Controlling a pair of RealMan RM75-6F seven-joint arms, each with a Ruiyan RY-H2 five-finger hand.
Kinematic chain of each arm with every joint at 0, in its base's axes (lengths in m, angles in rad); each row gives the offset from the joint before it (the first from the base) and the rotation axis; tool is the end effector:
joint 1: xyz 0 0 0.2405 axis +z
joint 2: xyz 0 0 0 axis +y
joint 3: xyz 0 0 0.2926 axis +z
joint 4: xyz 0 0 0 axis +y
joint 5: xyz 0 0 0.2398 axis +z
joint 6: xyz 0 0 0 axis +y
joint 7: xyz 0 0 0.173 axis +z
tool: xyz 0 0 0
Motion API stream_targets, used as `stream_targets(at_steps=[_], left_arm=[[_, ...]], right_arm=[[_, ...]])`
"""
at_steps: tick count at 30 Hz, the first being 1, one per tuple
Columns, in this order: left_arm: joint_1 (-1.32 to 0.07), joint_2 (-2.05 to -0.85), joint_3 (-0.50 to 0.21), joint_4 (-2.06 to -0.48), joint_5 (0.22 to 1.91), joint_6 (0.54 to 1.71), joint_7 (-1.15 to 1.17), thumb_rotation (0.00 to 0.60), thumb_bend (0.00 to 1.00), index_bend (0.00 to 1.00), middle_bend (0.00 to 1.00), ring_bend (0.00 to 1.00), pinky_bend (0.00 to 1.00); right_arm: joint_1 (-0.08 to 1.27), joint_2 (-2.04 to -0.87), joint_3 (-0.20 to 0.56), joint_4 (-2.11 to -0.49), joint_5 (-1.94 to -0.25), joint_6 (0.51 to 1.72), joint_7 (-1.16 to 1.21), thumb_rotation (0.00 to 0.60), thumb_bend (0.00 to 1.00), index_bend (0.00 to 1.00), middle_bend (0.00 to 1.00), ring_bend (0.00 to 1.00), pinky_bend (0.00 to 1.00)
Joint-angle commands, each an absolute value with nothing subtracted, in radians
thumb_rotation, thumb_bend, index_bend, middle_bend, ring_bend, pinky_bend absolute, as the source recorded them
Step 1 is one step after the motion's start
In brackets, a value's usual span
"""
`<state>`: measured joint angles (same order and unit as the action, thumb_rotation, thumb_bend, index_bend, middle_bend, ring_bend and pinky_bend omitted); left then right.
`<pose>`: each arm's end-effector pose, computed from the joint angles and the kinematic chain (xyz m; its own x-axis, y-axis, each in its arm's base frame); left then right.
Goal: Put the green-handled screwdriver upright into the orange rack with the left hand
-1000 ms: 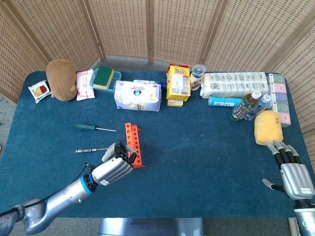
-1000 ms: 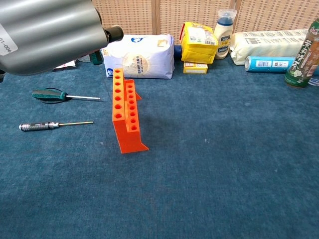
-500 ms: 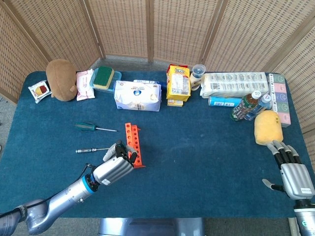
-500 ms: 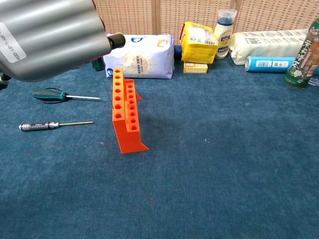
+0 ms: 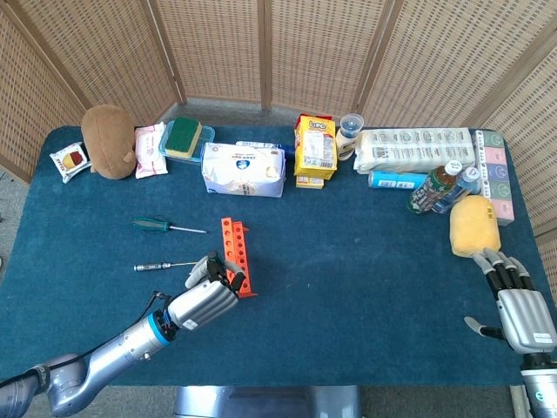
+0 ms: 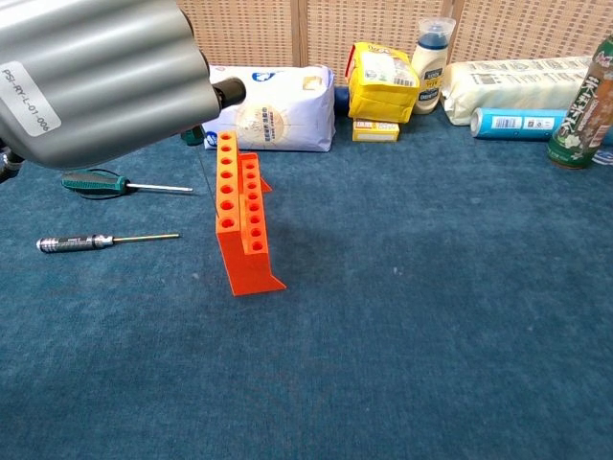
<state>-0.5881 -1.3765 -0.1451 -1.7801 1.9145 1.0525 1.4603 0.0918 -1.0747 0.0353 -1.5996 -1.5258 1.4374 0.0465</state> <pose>-0.0865 0.2795 -0.0045 0.6065 -0.7923 0.0669 -0.2572 -0.2750 -0.9264 -0.3615 -0.2145 0.1541 0.4082 -0.0585 0.9110 -0.9129 -0.0354 0.4067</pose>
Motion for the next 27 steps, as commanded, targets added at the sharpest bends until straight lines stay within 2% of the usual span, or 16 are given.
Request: stream_targets(at_steps=[1,27], left_arm=[[-0.589,-1.379,-0.144,-1.780,1.915,1.048,1.463,0.600,0.35,0.52,1.00,0.98,0.96],[-0.588,-1.413,-0.145,-1.772,1.910,1.011,1.529,0.600,0.34,0.52,1.00,0.98,0.96]], right_arm=[[0.092,-1.075,0.035,-1.599,-1.525,1.437,0.047,0.600,0.02,0.07,0.03,0.03,0.00],[0.093,-1.074,0.036,-1.598,-1.522,1.433,0.052,0.600,0.02,0.07,0.03,0.03,0.00]])
